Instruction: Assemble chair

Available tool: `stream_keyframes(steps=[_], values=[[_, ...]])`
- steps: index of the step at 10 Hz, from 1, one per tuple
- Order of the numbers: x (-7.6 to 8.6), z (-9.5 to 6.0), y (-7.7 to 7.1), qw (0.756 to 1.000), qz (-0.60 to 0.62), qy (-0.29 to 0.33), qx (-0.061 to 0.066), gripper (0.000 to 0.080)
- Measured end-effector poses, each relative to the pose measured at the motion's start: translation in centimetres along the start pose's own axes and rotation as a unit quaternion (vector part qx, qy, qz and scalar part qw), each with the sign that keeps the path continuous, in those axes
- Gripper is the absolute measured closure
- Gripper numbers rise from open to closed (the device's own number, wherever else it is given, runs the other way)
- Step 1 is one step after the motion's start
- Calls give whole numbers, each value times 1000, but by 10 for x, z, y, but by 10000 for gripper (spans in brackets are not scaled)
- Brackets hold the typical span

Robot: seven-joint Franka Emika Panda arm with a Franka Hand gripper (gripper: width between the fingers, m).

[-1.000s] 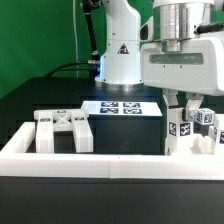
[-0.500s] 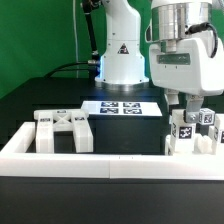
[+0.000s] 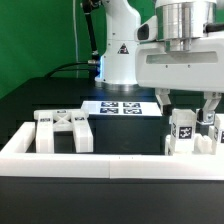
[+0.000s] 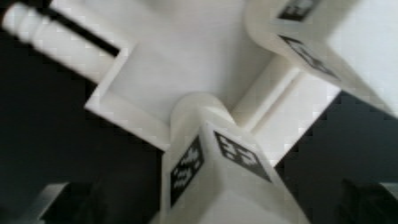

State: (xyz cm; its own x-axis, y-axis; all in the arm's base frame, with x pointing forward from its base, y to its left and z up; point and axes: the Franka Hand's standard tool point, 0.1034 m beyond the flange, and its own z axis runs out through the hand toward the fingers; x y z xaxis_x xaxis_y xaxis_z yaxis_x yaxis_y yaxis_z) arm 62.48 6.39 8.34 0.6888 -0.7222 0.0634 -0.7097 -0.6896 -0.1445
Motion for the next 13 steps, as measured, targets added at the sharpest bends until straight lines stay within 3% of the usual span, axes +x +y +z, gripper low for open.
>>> stream_keyframes(steps=[3,8,10,11,13], values=[[3,0,3,990,-143,1,-1,150],[6,0,5,957,-290,5,-14,150],[6,0,5,953,-302,5,-16,427],[6,0,6,953,-302,5,-16,509],[6,0,6,957,-291,6,-16,509]])
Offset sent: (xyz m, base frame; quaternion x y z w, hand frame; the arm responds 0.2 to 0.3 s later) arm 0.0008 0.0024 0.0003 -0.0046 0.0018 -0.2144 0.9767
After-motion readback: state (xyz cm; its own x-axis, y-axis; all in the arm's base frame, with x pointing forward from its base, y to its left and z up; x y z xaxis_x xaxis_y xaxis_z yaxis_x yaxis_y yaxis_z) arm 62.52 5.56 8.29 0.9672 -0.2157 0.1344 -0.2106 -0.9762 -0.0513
